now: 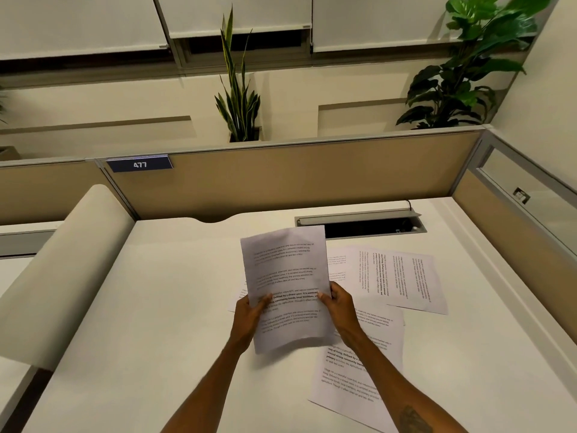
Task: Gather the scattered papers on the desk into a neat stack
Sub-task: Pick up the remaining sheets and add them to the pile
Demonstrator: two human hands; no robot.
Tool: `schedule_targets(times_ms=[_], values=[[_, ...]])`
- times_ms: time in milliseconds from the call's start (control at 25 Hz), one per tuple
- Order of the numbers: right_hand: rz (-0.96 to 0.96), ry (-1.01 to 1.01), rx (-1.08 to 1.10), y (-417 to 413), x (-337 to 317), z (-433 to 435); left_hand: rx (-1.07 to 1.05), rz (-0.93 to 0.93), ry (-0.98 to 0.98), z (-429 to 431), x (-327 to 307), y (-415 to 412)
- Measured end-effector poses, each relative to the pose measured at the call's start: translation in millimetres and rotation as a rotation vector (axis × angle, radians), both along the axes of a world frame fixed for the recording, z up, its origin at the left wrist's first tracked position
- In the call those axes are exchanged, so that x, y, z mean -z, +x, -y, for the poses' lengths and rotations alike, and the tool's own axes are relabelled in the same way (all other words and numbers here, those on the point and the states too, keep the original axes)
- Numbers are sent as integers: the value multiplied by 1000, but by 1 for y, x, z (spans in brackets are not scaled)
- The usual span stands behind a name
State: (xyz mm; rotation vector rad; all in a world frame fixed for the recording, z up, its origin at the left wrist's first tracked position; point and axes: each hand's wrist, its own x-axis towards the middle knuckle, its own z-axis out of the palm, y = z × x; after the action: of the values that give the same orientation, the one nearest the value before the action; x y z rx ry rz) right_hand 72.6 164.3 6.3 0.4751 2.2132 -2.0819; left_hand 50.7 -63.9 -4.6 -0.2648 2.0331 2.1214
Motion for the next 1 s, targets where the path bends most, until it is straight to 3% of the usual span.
schedule_targets(times_ms=[160, 280, 400, 520, 760, 880, 1000], values=[[16, 14, 57, 15, 5, -15, 25, -20, -3, -10, -2, 2], [104, 257, 309, 37, 25, -40, 54, -11, -15, -13, -1, 4], [443, 591, 363, 63, 42, -65, 80, 10, -30, -14, 4, 5], [701, 733, 239, 83, 47, -77, 102, 29, -45, -16, 6, 10], [708, 720, 263, 92, 53, -67, 131, 49, -41, -18, 5, 18], [711, 561, 333, 90, 53, -74, 151, 69, -51, -15, 6, 20], [574, 315, 393, 96, 61, -87, 158, 74, -62, -10, 7, 24]])
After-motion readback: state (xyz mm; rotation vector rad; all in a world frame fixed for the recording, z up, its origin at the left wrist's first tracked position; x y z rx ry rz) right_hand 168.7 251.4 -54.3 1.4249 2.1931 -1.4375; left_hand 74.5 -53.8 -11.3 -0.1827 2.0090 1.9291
